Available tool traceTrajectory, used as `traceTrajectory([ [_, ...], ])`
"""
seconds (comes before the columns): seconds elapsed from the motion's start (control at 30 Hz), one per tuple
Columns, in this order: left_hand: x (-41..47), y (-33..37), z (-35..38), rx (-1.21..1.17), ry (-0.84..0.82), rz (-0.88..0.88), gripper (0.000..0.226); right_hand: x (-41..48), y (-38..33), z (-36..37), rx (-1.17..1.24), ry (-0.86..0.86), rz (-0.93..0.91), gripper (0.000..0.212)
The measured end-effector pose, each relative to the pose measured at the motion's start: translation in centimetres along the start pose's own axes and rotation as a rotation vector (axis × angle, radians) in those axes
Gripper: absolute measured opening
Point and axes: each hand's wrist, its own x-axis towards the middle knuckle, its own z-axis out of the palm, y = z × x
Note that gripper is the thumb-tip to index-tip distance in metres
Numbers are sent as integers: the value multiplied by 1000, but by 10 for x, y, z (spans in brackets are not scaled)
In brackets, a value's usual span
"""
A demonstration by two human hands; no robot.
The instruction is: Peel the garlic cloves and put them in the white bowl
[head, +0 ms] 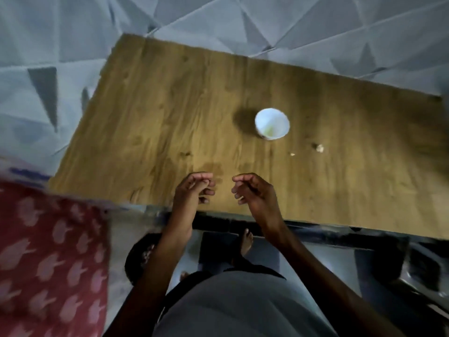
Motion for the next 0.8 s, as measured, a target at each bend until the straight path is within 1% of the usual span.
traceTrajectory([
  [0.13, 32, 15, 79, 63, -102, 42, 20, 28, -4, -66, 32, 100, 7, 16],
  [0.23, 54, 14, 134, 132, -132, 72, 16, 50, -1, -108, 29, 113, 21, 17],
  [0.3, 67, 4, 168, 223, -142, 113, 13, 66, 6, -136, 13, 119, 23, 18],
  [0.4, 92, -19, 208, 430, -158, 185, 13, 88, 18, -172, 22, 152, 40, 17],
  [0.43, 102, -27, 220, 520, -164, 226, 15, 96, 21, -184, 33, 166, 53, 16],
  [0.53, 133, -50, 246, 813, -167, 431, 20, 116, 31, -207, 35, 213, 93, 15],
  [0.67, 163, -80, 258, 1156, -239, 563, 30, 134, 42, -225, -5, 227, 76, 15],
  [0.7, 168, -85, 259, 1205, -263, 569, 32, 137, 44, -228, -11, 232, 74, 15],
  [0.8, 170, -87, 265, 1262, -353, 512, 41, 143, 49, -231, -25, 248, 69, 15],
])
